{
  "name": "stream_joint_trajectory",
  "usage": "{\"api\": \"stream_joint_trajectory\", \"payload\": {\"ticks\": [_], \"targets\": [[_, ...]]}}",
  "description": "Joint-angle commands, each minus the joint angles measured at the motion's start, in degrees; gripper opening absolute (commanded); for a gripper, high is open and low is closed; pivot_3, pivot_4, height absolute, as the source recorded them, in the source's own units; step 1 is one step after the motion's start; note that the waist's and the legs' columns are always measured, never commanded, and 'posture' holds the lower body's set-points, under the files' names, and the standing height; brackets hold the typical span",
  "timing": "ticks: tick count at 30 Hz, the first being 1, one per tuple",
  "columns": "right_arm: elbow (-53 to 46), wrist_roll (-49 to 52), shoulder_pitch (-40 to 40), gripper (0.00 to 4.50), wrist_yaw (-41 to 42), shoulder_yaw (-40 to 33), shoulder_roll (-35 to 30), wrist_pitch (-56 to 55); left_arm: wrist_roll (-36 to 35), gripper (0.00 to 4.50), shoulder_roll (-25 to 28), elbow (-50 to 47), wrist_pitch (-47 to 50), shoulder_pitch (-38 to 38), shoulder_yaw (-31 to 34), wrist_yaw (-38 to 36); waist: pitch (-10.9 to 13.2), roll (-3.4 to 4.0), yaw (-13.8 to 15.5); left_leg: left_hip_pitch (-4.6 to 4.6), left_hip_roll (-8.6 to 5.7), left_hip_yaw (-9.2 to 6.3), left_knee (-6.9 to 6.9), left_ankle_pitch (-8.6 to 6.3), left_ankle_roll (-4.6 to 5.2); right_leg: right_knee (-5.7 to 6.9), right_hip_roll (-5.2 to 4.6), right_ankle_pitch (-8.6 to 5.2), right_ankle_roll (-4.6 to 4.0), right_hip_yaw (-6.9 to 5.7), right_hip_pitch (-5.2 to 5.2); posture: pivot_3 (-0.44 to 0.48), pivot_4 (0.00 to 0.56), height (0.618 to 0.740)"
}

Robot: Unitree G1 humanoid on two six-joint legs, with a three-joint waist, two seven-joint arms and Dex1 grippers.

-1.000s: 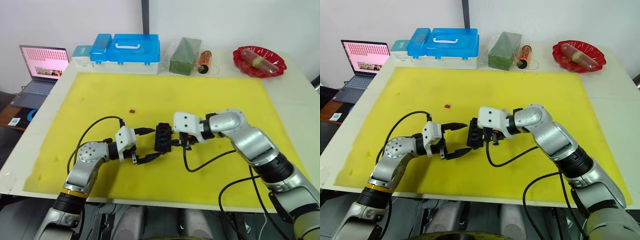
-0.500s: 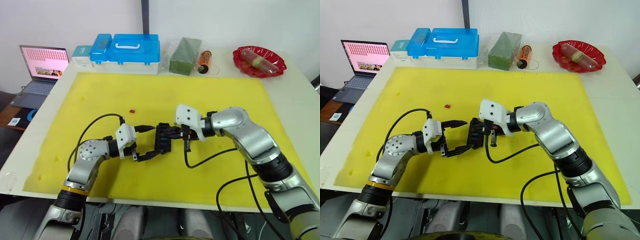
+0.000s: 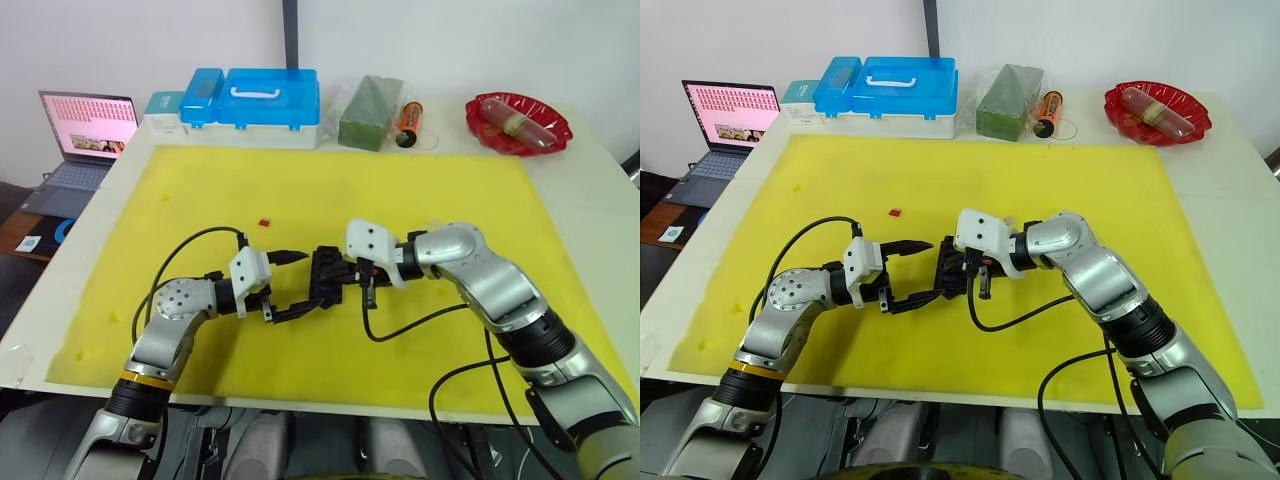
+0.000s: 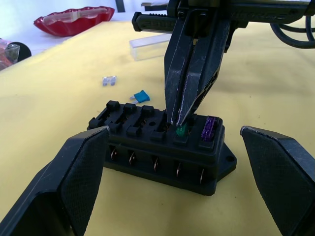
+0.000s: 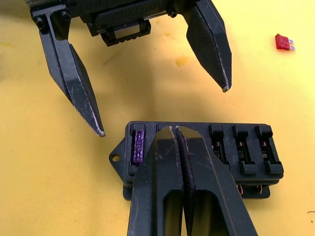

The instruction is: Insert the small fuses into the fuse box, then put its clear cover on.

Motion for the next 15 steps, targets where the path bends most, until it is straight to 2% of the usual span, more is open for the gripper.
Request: {"api": "stream_joint_trajectory", "payload": {"ticks": [1, 10, 13, 15], "targets": [[0.5, -1.9, 1.5, 0.03, 0.6, 1.7, -1.1, -0.2, 0.0, 4.5, 0.5, -1.3, -1.0, 0.1, 0.2, -0.2, 0.0, 0.0, 0.0, 0.0, 0.0, 0.0, 0.0, 0.0, 0.0, 0.0, 0.0, 0.0, 0.0, 0.0, 0.0, 0.0, 0.15, 0.74], [0.1, -3.3, 4.3, 0.03, 0.8, 2.0, -1.8, -3.3, -0.1, 4.5, 1.0, -1.2, -1.3, 0.3, 0.3, -0.6, 0.0, 0.0, 0.1, 0.04, 0.0, 0.0, 0.01, 0.0, 0.0, -0.01, 0.0, 0.0, 0.0, 0.0, 0.06, 0.0, 0.15, 0.74], [-2.0, 0.4, 4.0, 0.03, -0.4, -3.1, 0.6, -5.6, -0.5, 4.5, 1.4, -1.7, -1.4, 0.3, 1.0, -0.8, 0.0, 0.0, 0.1, 0.04, 0.0, 0.0, 0.02, 0.0, 0.0, -0.01, 0.0, 0.0, 0.01, 0.0, 0.07, 0.0, 0.15, 0.74], [-5.0, 5.7, 3.4, 0.03, -2.8, -9.1, 3.6, -3.4, -2.6, 4.5, 2.4, -3.6, 0.5, 0.3, 2.6, -1.0, 0.0, -0.01, 0.0, 0.04, 0.0, -0.01, 0.01, 0.0, 0.0, 0.0, 0.0, 0.0, 0.01, 0.0, 0.05, 0.0, 0.15, 0.74]]}}
